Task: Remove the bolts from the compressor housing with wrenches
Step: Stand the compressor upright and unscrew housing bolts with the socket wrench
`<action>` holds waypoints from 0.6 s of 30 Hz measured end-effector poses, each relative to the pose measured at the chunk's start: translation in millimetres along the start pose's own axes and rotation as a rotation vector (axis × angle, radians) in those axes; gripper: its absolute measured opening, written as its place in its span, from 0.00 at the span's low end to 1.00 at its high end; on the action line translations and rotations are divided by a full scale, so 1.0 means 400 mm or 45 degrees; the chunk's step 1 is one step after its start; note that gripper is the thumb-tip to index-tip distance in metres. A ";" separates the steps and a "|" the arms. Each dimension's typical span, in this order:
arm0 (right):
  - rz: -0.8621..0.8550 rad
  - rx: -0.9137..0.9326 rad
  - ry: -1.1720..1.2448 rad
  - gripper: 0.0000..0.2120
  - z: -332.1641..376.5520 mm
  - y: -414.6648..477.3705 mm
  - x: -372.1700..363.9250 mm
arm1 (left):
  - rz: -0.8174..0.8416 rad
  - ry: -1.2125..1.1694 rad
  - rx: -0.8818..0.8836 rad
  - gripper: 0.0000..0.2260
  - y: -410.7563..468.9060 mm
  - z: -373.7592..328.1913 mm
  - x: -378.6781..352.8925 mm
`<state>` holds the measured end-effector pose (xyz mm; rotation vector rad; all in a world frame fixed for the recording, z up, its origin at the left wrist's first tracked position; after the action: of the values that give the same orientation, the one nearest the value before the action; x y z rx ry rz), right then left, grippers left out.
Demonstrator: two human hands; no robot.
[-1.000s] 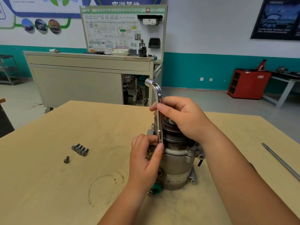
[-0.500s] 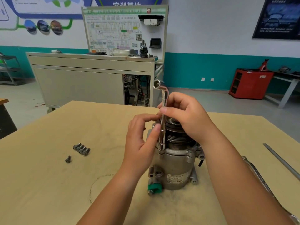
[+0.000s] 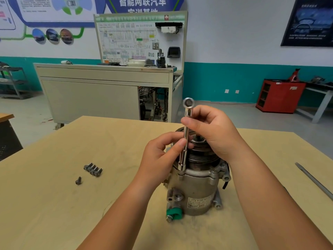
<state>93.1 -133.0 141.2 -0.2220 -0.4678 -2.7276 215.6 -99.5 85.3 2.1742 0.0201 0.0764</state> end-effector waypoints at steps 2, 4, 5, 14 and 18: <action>-0.027 0.000 0.001 0.05 -0.002 0.000 0.001 | 0.015 0.047 -0.001 0.04 0.003 0.000 0.001; -0.050 -0.002 0.015 0.09 -0.002 -0.001 0.000 | 0.005 0.071 0.000 0.02 0.005 0.001 0.003; -0.060 -0.001 0.004 0.11 -0.001 -0.001 0.000 | -0.004 0.075 -0.001 0.03 0.007 0.002 0.003; 0.000 -0.028 -0.061 0.09 0.002 -0.005 -0.004 | 0.101 -0.114 0.103 0.08 0.003 0.013 -0.001; 0.077 -0.049 -0.007 0.08 0.001 -0.001 -0.015 | 0.055 -0.242 0.144 0.12 0.004 0.012 -0.002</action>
<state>98.7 -130.7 140.0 -0.2492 -0.4039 -2.6790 215.2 -104.5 83.8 2.2864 -0.1341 -0.1088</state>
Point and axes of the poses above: each hand's wrist, its own y-axis towards the middle knuckle, its own x-axis out of the back of the hand, z = x × y, the point moved 4 cm from there along y, towards the middle knuckle, and after that the axes turned 15 degrees about -x, right-handed, at the moved point
